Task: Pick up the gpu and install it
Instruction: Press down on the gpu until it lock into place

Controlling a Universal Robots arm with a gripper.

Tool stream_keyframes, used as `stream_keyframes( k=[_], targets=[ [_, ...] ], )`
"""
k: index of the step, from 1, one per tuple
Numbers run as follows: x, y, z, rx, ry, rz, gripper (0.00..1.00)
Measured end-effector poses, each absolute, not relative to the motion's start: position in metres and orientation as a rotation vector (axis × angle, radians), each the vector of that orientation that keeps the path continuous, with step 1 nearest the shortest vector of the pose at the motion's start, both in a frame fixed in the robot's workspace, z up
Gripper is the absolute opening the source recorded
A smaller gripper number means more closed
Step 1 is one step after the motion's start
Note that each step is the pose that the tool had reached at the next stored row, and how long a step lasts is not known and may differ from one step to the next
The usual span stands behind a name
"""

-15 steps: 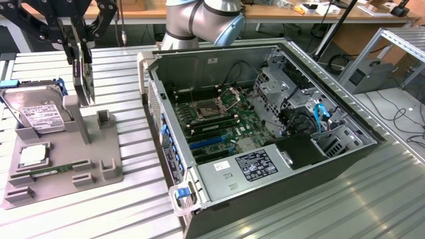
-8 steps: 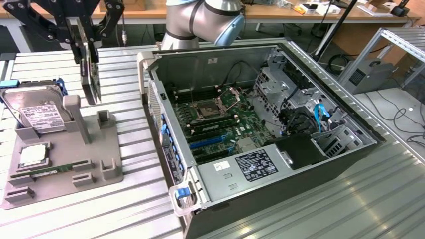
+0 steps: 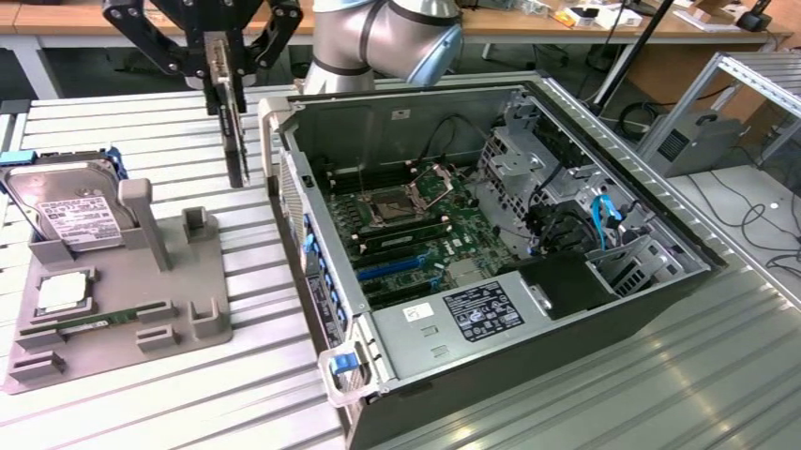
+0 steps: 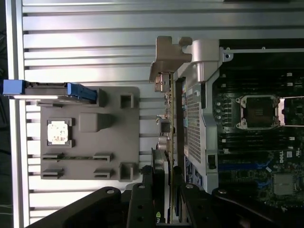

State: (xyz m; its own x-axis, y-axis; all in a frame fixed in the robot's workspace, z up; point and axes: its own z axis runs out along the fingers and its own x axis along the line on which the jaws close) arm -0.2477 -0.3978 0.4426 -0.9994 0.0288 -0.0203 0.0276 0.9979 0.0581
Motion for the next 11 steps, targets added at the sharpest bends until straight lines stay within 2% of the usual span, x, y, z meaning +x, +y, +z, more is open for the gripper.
stream_keyframes(
  k=[11],
  targets=[
    [-0.168,-0.398,0.441,0.044,3.124,0.09,0.27]
  ],
)
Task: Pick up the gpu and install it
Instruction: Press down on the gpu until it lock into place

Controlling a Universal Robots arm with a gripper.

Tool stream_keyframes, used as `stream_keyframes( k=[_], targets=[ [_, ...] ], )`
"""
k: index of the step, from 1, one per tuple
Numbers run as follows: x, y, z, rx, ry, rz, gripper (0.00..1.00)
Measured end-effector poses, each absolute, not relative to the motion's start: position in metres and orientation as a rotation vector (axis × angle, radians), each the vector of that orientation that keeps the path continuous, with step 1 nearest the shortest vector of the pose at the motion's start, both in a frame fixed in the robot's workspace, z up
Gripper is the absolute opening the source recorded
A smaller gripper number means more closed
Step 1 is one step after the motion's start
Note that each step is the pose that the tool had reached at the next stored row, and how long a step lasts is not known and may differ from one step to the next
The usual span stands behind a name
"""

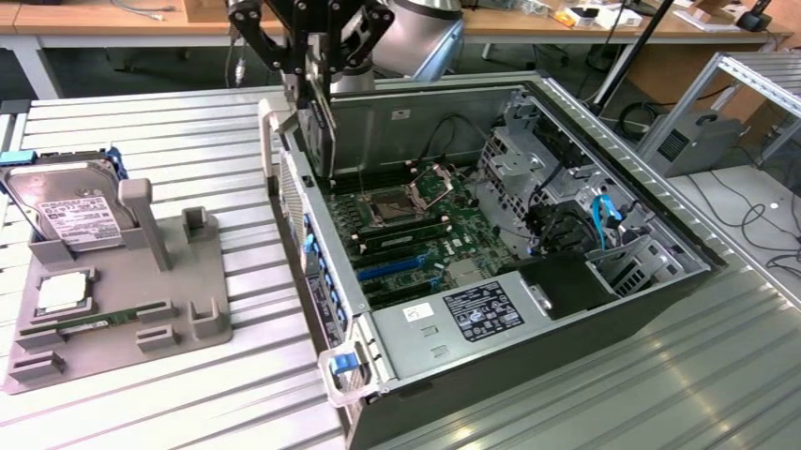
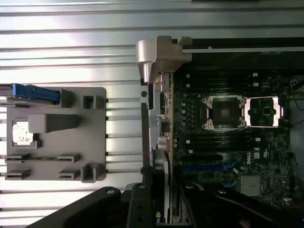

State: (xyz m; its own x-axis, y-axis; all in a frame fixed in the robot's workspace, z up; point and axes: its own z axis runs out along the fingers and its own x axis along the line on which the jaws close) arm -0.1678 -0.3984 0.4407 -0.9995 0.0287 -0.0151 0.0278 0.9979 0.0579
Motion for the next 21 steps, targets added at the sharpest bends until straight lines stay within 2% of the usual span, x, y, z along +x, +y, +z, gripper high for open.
stream_keyframes(
  k=[21],
  targets=[
    [-0.012,-0.423,0.404,0.044,3.127,0.09,0.27]
  ],
)
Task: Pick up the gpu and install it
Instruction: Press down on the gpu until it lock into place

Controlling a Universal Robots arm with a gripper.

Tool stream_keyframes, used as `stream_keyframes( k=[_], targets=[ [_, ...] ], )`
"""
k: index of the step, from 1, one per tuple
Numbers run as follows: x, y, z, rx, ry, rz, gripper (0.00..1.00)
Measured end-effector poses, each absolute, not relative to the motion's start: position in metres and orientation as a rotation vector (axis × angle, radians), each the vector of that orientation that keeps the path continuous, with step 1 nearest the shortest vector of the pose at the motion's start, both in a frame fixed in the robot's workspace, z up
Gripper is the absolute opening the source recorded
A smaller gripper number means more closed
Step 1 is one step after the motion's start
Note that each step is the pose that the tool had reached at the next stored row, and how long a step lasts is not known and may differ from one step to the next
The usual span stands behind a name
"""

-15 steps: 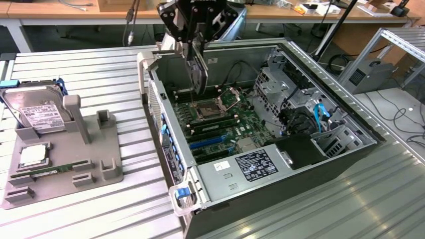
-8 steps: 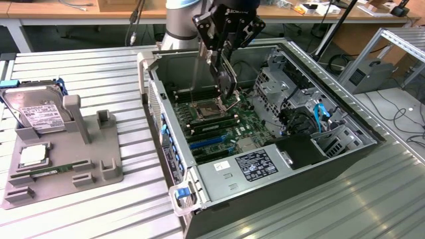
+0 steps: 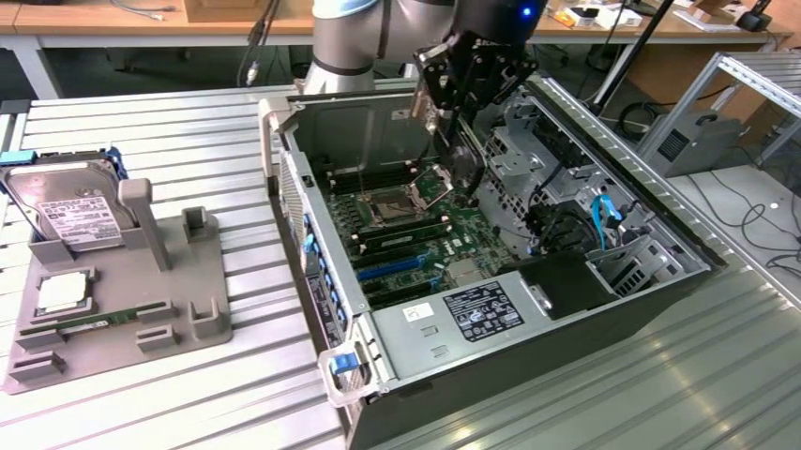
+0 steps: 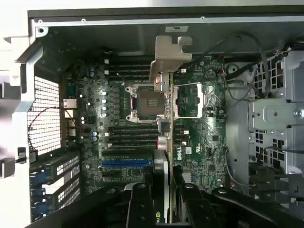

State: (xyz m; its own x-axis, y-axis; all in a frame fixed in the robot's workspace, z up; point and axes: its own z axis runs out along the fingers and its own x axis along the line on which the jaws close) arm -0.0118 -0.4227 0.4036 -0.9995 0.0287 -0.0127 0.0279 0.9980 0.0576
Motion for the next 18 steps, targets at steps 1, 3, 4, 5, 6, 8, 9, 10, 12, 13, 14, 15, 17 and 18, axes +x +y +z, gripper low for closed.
stream_keyframes(
  k=[1,3,4,5,6,8,9,10,12,13,14,15,17,18],
  targets=[
    [-0.006,-0.424,0.402,0.044,3.126,0.09,0.27],
    [0.007,-0.428,0.398,0.044,3.127,0.089,0.27],
    [0.012,-0.429,0.396,0.044,3.127,0.089,0.27],
    [0.016,-0.43,0.394,0.044,3.126,0.09,0.27],
    [0.021,-0.431,0.393,0.044,3.127,0.089,0.27],
    [0.024,-0.432,0.392,0.045,3.127,0.087,0.27],
    [0.024,-0.432,0.392,0.044,3.127,0.088,0.27],
    [0.024,-0.432,0.392,0.044,3.127,0.088,0.27],
    [0.024,-0.432,0.392,0.044,3.127,0.088,0.27],
    [0.024,-0.432,0.392,0.044,3.127,0.088,0.27],
    [0.024,-0.432,0.392,0.044,3.127,0.088,0.27],
    [0.024,-0.432,0.392,0.042,3.127,0.088,0.27],
    [0.024,-0.432,0.392,-0.038,3.128,0.088,0.27],
    [0.024,-0.432,0.392,-0.088,3.128,0.088,0.27]
  ],
)
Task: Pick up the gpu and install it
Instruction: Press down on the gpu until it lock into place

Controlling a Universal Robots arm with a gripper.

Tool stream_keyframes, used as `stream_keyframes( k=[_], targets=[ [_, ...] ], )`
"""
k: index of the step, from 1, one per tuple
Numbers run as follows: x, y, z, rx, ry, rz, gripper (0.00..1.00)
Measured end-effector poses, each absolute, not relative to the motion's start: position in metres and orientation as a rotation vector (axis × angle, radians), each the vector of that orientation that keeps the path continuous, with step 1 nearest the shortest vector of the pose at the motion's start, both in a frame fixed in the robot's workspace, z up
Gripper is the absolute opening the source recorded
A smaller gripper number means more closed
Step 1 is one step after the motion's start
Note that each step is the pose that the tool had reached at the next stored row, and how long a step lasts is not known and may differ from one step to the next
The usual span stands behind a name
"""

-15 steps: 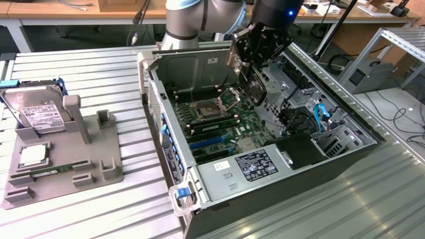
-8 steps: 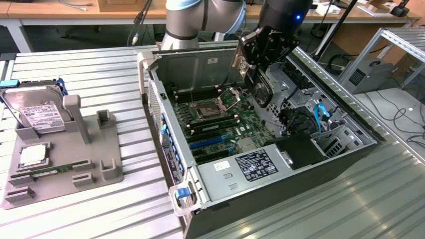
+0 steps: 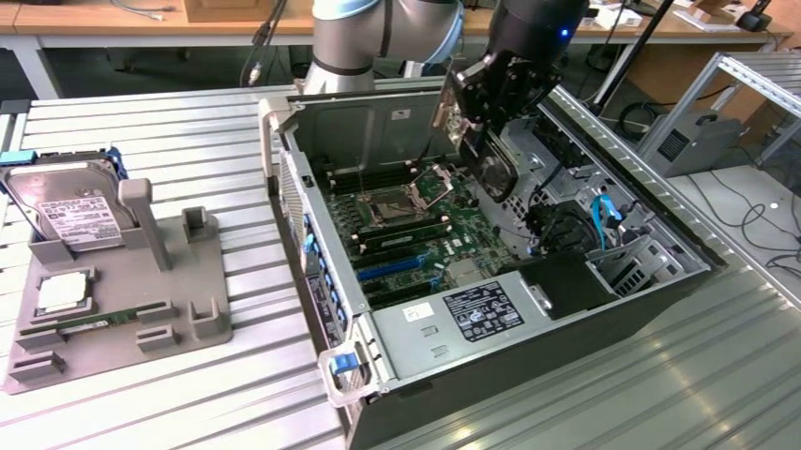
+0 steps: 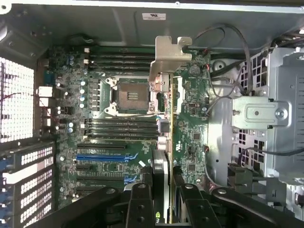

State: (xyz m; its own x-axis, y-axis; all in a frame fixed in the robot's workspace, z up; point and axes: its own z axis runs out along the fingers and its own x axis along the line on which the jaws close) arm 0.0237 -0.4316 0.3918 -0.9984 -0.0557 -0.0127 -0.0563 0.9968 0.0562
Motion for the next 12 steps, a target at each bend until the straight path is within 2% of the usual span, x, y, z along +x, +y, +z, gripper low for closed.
stream_keyframes(
  k=[12],
  targets=[
    [0.0237,-0.4316,0.3856,-0.808,3.037,0.09,0.27]
  ],
)
